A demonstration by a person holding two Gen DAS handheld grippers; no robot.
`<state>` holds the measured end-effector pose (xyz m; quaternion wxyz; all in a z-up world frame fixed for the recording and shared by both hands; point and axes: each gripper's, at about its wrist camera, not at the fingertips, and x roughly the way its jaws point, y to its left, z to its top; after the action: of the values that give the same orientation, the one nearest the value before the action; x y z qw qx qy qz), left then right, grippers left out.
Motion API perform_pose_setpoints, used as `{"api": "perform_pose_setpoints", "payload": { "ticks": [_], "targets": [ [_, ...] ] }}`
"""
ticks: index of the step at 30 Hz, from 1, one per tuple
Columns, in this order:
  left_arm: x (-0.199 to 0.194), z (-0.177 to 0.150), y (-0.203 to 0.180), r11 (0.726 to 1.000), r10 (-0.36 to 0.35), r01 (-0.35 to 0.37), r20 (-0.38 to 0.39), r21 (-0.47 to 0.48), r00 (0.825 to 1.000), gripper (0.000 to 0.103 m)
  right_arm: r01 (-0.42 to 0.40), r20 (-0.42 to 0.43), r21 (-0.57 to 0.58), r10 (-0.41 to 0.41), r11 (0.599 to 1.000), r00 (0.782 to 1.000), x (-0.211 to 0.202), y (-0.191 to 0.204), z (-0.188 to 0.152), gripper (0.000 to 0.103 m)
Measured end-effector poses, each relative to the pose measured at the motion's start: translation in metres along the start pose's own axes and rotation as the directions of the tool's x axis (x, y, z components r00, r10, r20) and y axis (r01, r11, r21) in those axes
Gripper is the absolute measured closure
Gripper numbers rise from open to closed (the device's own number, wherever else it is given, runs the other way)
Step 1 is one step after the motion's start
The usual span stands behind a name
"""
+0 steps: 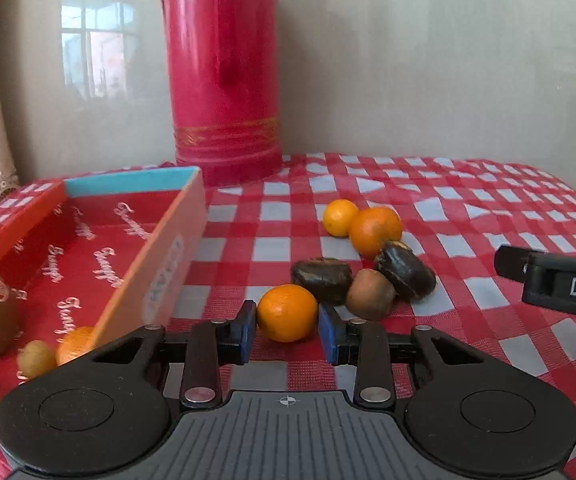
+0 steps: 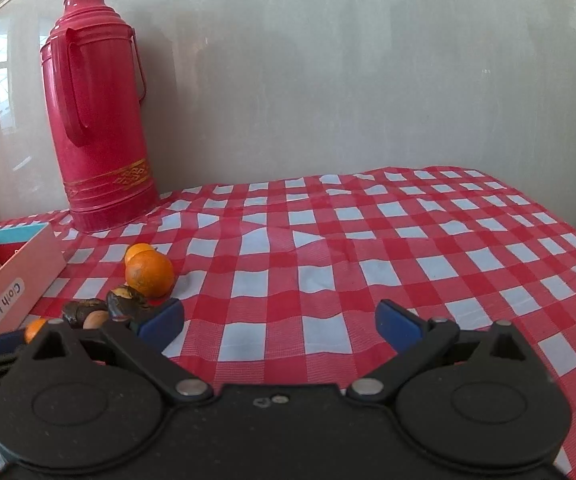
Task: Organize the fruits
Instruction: 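Reach the left gripper to an orange and grasp it, then carry the orange into the box and open the left gripper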
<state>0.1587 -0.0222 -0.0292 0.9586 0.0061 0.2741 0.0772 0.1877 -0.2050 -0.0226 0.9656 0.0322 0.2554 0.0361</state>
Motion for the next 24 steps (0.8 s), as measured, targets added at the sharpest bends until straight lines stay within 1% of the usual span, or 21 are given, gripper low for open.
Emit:
{"api": "perform_pose_setpoints", "payload": {
  "ticks": [4,7,10,12,16,19,20,21,22,23,24],
  "targets": [
    [-0.021,0.007,0.015,1.0,0.01,-0.009,0.067,-0.02,0.998,0.069,-0.004,0.006,-0.008,0.004,1.0,1.0,-0.003,0.004,-0.001,0.006],
    [-0.038,0.011,0.029,0.999,0.035,-0.033,0.113,-0.018,0.993,0.069,-0.013,0.011,-0.021,0.013,1.0,1.0,-0.005,0.009,-0.002,0.006],
    [-0.049,0.017,0.049,0.997,0.067,-0.064,0.135,-0.032,0.989,0.069,-0.02,0.018,-0.032,0.02,0.999,1.0,-0.008,0.015,-0.003,0.006],
    [-0.053,0.018,0.066,0.995,0.099,-0.094,0.137,-0.046,0.986,0.069,-0.027,0.025,-0.033,0.027,0.999,0.999,-0.01,0.018,-0.003,0.006],
    [-0.052,0.015,0.101,0.986,0.154,-0.146,0.111,-0.077,0.982,0.069,-0.045,0.052,-0.029,0.046,0.999,0.998,-0.015,0.027,-0.003,0.006],
    [-0.049,0.008,0.122,0.98,0.182,-0.176,0.064,-0.091,0.981,0.069,-0.064,0.068,-0.034,0.066,0.997,0.995,-0.018,0.034,-0.002,0.006],
    [-0.049,0.007,0.126,0.979,0.189,-0.184,0.048,-0.09,0.981,0.061,-0.07,0.071,-0.037,0.073,0.997,0.995,-0.019,0.037,-0.002,0.006],
    [-0.052,0.005,0.129,0.978,0.193,-0.188,0.049,-0.089,0.98,0.047,-0.075,0.072,-0.041,0.078,0.996,0.994,-0.02,0.04,-0.003,0.006],
    [-0.055,0.002,0.13,0.977,0.2,-0.194,0.064,-0.084,0.978,0.013,-0.08,0.071,-0.045,0.083,0.996,0.994,-0.02,0.044,-0.003,0.006],
    [-0.06,0.001,0.13,0.975,0.215,-0.208,0.089,-0.076,0.973,0.001,-0.085,0.071,-0.05,0.088,0.995,0.994,-0.02,0.047,-0.003,0.006],
    [-0.065,0.0,0.13,0.972,0.232,-0.225,0.117,-0.067,0.966,0.001,-0.089,0.071,-0.054,0.092,0.995,0.993,-0.021,0.05,-0.004,0.006]
  ]
}}
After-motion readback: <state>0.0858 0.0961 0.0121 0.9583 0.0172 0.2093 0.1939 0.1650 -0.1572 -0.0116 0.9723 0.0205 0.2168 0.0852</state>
